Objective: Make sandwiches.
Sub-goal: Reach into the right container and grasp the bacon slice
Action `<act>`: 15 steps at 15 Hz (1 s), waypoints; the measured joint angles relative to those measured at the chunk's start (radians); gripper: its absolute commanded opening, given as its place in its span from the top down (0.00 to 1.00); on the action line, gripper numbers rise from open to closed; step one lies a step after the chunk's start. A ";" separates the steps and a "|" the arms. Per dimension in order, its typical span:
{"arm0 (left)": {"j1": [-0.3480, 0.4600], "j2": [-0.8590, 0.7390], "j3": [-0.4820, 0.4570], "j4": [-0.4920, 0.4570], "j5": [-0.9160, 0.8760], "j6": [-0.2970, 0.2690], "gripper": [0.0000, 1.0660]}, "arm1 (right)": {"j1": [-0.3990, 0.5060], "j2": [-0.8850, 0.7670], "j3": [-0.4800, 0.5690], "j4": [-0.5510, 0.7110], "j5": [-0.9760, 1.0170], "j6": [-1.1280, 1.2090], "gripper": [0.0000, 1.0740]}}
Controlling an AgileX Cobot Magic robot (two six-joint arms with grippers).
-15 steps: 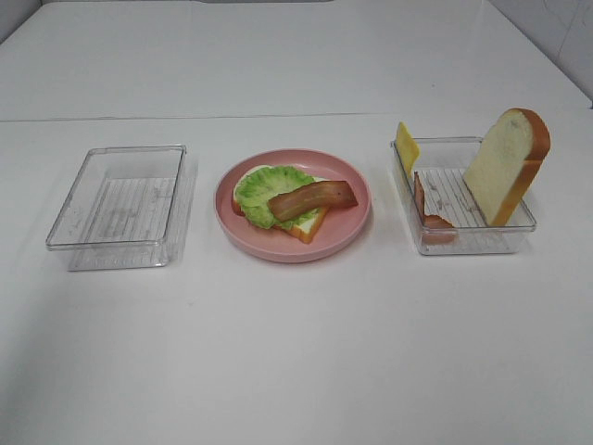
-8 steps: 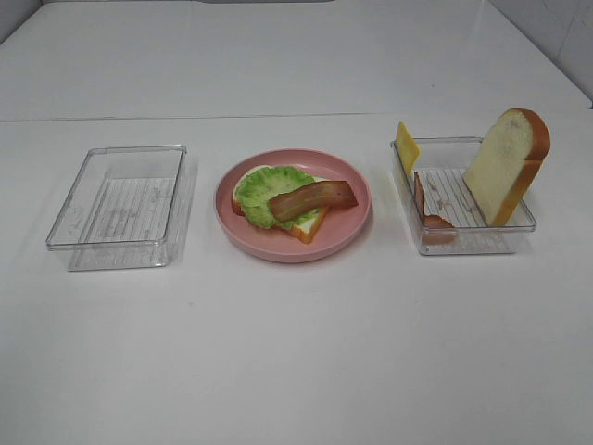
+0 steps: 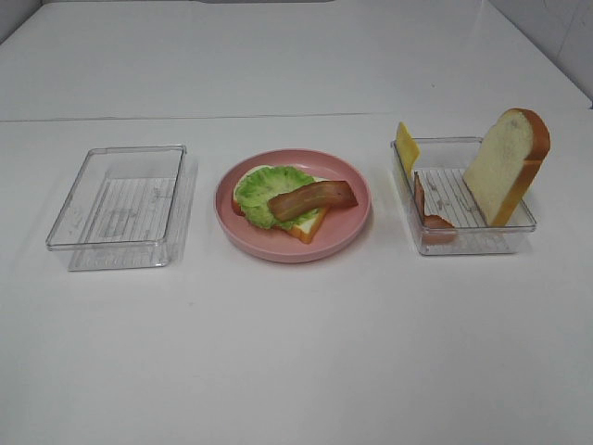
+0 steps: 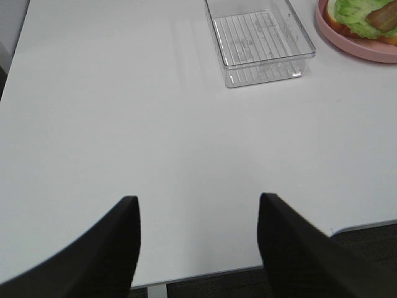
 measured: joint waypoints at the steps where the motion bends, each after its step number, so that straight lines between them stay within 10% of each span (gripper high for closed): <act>1: 0.000 -0.001 0.005 0.000 -0.019 0.004 0.48 | 0.000 0.004 0.000 0.000 -0.002 0.000 0.32; 9: 0.000 -0.001 0.031 0.000 -0.129 0.009 0.48 | 0.000 0.523 -0.038 0.183 -0.359 0.013 0.32; 15: 0.000 -0.001 0.053 -0.003 -0.170 0.009 0.48 | 0.000 1.184 -0.400 0.316 -0.275 -0.163 0.33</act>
